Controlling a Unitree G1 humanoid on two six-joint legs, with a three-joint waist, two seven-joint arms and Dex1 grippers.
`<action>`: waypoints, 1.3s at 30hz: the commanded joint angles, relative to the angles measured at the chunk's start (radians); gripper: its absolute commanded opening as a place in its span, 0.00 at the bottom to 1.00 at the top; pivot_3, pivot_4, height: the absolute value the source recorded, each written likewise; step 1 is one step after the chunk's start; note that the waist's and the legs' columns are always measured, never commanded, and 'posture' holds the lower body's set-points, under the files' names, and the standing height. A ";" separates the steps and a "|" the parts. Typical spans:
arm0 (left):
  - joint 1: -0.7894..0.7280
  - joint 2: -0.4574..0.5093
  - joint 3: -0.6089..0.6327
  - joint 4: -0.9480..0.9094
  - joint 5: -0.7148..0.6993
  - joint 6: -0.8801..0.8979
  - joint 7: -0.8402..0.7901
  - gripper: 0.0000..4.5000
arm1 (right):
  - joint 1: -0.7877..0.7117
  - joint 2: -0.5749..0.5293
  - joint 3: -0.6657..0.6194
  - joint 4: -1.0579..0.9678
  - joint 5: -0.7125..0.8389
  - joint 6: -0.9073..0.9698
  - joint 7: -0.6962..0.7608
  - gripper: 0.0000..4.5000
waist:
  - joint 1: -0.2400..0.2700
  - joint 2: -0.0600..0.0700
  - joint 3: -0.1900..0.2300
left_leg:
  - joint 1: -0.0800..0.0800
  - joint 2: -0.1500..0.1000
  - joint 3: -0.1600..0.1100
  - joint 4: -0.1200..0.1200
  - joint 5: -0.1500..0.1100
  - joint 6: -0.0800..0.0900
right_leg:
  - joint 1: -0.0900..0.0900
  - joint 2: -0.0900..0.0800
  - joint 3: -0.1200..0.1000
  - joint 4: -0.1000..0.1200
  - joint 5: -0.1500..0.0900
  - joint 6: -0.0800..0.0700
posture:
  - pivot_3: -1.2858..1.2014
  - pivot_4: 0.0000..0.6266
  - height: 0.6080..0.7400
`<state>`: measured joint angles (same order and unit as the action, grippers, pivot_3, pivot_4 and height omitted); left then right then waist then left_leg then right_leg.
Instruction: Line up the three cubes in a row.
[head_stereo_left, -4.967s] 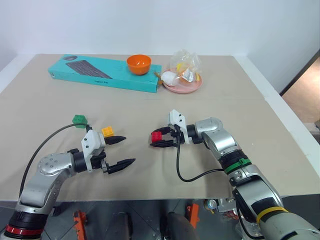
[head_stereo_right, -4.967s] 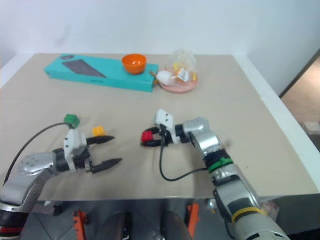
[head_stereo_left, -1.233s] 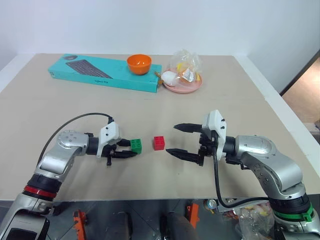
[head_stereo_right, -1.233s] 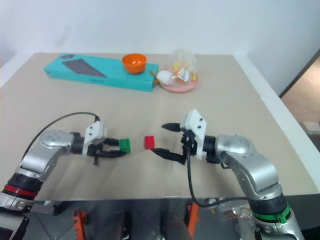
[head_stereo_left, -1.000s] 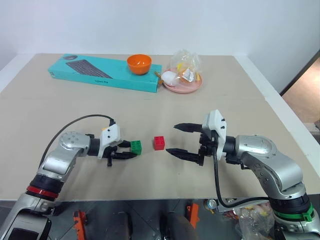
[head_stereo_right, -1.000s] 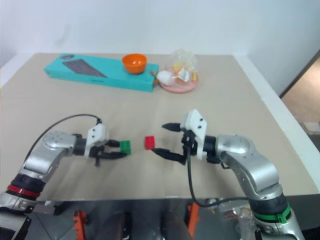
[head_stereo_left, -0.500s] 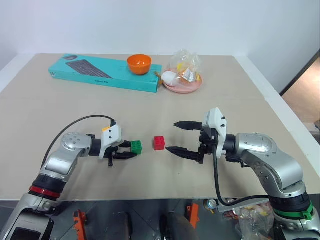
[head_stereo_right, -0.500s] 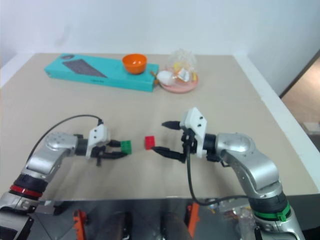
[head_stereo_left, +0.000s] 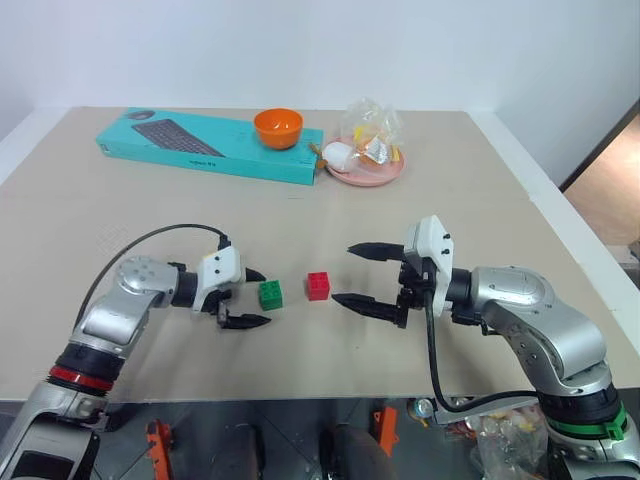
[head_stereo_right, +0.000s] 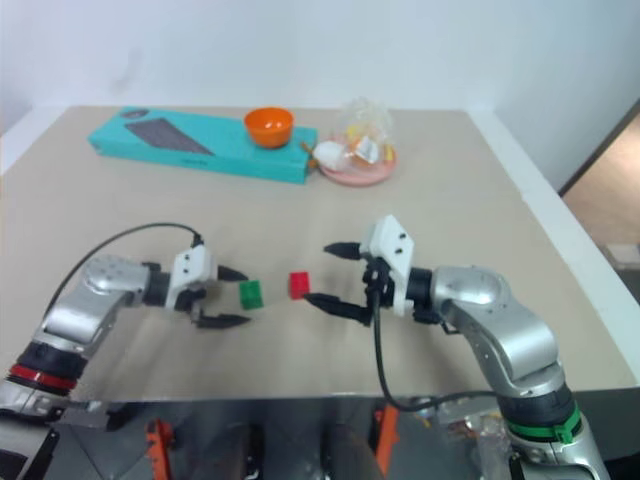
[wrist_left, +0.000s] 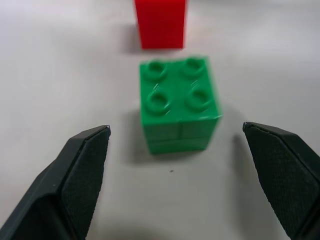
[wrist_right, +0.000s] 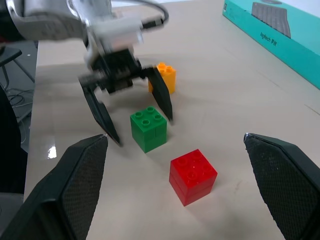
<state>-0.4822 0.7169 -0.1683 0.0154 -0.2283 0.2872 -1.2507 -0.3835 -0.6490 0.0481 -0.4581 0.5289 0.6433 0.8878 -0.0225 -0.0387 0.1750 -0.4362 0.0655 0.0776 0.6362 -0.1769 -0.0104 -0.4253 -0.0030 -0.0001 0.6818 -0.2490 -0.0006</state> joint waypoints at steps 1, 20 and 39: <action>0.014 0.043 0.071 -0.124 -0.071 0.099 0.012 0.99 | -0.008 -0.006 -0.011 -0.001 0.003 -0.025 0.008 1.00 | 0.000 0.000 0.000 | 0.000 0.000 0.000 0.000 0.000 0.000 | 0.000 0.000 0.000 0.000 0.000 0.000 | 0.52 0.24 1.00; 0.149 -0.109 0.438 -0.285 -0.193 0.231 0.490 0.99 | -0.093 -0.006 0.031 0.131 -0.026 -0.080 0.106 1.00 | 0.000 0.000 0.000 | 0.000 0.000 0.001 0.000 0.000 0.000 | 0.001 -0.002 0.001 0.000 0.000 0.001 | 0.52 0.24 1.00; 0.077 0.070 0.283 0.140 -0.115 -0.008 0.138 0.99 | -0.100 -0.001 0.045 0.146 -0.049 -0.092 0.110 1.00 | 0.002 0.000 0.000 | 0.001 0.001 0.001 0.001 0.001 0.001 | 0.001 -0.002 -0.001 0.000 0.002 -0.002 | 0.52 0.24 1.00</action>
<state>-0.3732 0.7725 0.1296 0.1281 -0.3569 0.3134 -1.0840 -0.4787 -0.6478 0.1101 -0.2881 0.4753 0.5637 0.9995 -0.0206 -0.0389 0.1749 -0.4352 0.0657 0.0788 0.6368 -0.1761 -0.0096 -0.4247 -0.0047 -0.0008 0.6820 -0.2470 -0.0024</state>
